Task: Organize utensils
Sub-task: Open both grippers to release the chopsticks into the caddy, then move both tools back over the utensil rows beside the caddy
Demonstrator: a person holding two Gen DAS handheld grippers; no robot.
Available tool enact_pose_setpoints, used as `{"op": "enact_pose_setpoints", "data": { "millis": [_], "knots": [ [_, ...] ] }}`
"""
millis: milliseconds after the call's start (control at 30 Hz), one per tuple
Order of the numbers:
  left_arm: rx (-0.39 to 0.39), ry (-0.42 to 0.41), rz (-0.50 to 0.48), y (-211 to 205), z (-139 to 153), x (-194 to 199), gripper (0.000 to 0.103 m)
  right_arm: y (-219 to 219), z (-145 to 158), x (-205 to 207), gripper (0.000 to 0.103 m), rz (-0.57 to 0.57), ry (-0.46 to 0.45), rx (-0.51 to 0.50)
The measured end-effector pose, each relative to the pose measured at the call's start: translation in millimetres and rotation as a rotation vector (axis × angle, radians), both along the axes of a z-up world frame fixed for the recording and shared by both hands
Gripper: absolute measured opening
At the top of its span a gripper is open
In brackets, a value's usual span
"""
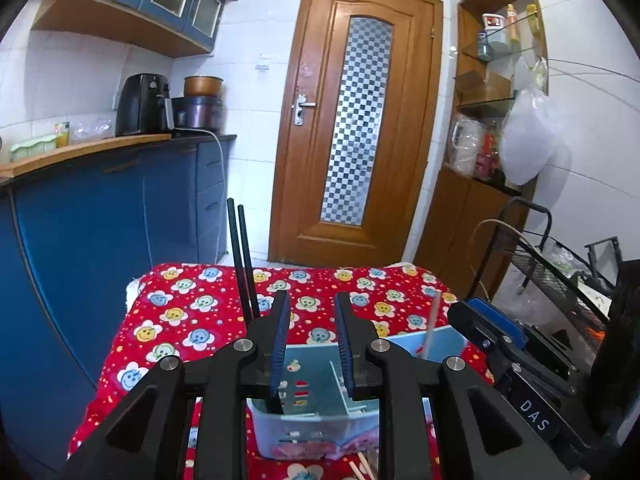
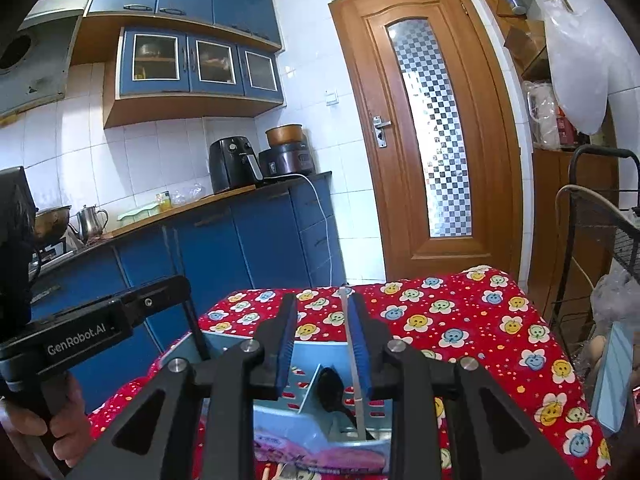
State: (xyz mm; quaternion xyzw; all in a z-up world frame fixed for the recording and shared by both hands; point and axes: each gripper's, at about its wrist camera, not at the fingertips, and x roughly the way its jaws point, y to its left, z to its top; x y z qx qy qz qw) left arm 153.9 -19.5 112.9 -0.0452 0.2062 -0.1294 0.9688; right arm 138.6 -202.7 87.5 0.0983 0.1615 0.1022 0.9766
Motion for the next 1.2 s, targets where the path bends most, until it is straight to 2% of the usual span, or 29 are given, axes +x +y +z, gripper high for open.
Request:
{"op": "enact_pose_setpoints", "data": {
  "millis": [267,600,1067,1200],
  "knots": [
    [0.001,-0.005,-0.007,2.5,10.4,-30.6,0.023,2.4,14.3,-28.7,0.029,0.006,0.001,-0.011],
    [0.032,0.018,0.005,12.0,11.4,-67.0,0.023,2.8,17.9,-66.1,0.029,0.002,0.051,-0.021],
    [0.093,0.132,0.003,18.0,-16.7,-100.2,0.023,7.4,5.9,-110.8,0.029,-0.022,0.146,-0.045],
    [0.107,0.187,-0.013,17.1,-30.2,-106.0,0.023,8.4,-1.6,-118.9,0.029,-0.023,0.186,-0.047]
  ]
}}
